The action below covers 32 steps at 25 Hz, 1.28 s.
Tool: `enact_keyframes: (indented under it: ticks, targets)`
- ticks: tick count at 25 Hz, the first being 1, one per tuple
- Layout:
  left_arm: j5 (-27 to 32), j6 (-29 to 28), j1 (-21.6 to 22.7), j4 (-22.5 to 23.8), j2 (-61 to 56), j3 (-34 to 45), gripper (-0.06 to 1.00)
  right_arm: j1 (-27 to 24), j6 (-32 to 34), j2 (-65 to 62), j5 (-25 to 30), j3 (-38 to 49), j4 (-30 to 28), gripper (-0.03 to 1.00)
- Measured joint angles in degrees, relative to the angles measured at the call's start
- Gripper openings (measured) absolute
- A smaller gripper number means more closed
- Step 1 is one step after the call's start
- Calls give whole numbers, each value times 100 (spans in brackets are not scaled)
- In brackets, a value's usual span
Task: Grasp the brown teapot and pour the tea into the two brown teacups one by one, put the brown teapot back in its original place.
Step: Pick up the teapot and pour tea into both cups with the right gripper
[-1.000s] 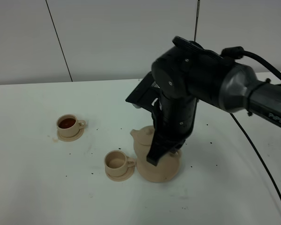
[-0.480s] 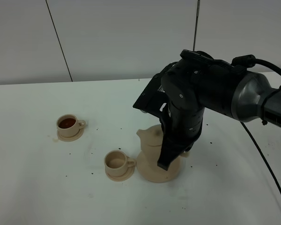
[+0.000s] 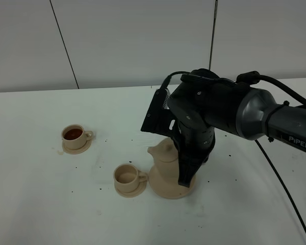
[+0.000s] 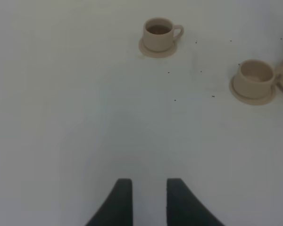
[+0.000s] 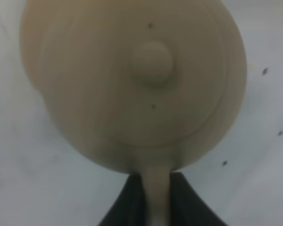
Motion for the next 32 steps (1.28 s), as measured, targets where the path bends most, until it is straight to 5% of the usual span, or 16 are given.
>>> enact_keyframes:
  ticks: [32]
  targets:
    - [0, 0, 0, 0, 0, 0, 25, 422, -1350, 0, -754, 0, -1630, 9]
